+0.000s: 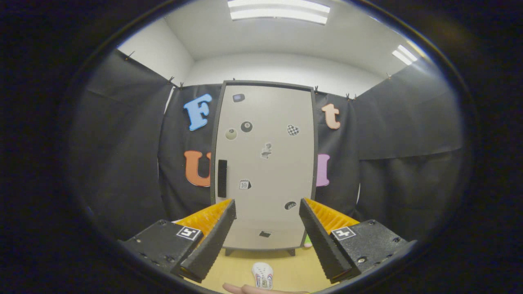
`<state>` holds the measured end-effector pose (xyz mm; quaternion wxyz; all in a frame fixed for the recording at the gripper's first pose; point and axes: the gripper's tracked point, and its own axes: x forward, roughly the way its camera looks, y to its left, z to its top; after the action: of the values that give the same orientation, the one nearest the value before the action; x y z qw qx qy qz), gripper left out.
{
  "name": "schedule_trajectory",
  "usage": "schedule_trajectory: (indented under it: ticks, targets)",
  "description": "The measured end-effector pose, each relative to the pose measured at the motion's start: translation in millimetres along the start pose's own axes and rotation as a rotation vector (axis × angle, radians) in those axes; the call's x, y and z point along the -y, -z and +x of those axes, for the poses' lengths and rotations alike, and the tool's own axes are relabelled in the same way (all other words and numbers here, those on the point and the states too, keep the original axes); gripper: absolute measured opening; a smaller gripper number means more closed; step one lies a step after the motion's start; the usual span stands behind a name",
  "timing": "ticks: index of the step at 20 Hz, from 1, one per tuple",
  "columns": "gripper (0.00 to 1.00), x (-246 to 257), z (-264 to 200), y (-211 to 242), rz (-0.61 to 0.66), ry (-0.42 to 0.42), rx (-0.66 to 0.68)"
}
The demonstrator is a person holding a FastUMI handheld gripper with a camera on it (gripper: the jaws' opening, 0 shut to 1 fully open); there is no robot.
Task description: Open the shoe cabinet door, grab the shoes and put them into the shoe cabinet, then close the shoe cabinet door.
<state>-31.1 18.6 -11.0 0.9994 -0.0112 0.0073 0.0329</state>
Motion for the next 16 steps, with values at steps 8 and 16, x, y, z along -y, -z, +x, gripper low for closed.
schedule_trajectory:
  ticks: [8, 16]
  targets:
    - [1.0, -21.9, 55.5, -13.2, 0.006, -0.042, 0.006]
    - [1.0, -67.2, 135.4, -17.8, 0.001, -0.093, -0.007]
